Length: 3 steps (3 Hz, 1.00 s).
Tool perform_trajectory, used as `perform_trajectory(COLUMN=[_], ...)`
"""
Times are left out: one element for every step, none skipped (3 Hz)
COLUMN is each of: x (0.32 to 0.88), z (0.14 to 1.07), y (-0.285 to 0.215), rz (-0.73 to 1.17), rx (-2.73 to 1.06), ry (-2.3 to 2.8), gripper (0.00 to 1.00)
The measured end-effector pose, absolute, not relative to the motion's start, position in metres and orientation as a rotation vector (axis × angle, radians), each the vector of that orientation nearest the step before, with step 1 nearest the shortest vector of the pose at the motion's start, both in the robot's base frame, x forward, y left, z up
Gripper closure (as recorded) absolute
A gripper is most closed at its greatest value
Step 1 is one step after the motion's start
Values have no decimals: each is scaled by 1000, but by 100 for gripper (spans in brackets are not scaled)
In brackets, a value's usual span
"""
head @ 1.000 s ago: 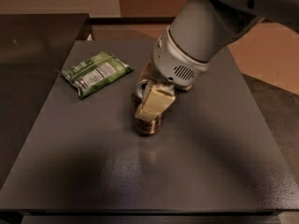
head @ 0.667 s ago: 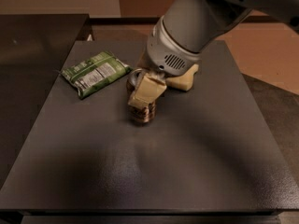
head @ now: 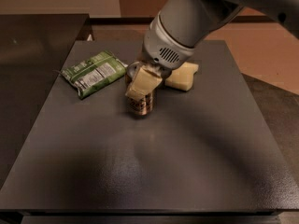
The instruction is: Move orange can near green jalapeno chip bag
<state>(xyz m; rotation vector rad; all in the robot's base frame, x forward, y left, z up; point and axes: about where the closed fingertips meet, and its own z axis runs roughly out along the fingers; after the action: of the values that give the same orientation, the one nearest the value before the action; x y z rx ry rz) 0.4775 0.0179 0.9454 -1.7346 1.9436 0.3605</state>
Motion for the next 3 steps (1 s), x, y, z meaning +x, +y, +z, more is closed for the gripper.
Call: perform_trajectory(x=[488,505,523], z=[939,932,929], y=[24,34,43], rz=[369,400,434], rx=[-1715,-1669,-1623], ry=[1954,1974,1985], gripper=[100,100,100])
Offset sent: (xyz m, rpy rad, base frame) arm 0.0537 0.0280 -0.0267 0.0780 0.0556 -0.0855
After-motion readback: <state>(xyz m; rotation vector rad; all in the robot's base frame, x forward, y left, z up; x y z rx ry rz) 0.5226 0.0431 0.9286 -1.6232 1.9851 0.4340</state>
